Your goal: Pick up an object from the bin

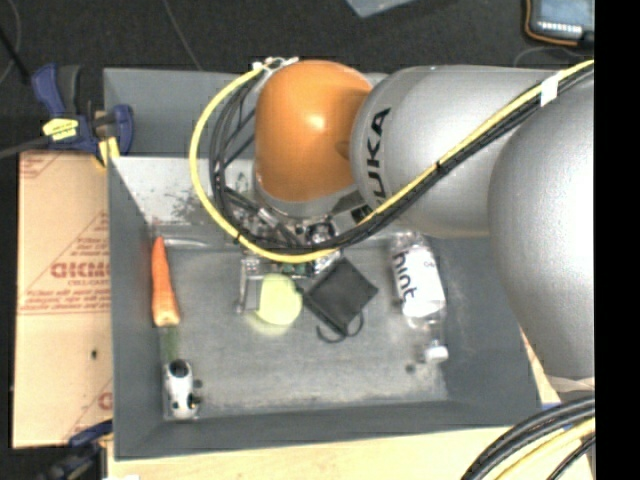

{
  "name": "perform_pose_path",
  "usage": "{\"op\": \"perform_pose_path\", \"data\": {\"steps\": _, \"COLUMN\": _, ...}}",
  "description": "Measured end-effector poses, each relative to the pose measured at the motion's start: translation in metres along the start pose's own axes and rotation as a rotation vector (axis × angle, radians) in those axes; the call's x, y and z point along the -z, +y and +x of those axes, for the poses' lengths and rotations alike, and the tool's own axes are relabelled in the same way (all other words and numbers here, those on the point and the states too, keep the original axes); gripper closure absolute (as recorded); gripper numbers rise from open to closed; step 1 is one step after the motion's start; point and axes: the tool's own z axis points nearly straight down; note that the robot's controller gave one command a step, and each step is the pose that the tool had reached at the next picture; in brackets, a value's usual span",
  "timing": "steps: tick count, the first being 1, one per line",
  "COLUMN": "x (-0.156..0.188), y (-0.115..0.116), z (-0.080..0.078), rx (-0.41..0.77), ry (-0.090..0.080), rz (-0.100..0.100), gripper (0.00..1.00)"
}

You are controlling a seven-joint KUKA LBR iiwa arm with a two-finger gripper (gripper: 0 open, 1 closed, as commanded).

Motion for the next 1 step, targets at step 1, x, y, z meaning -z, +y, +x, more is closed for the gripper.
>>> {"op": "perform_pose_path", "data": {"steps": 1, "x": -0.0678, "y": -0.0523, "z": -0.0329, "rx": -0.056, "ry": -0.003, "rz": -0.001, "gripper": 0.00}}
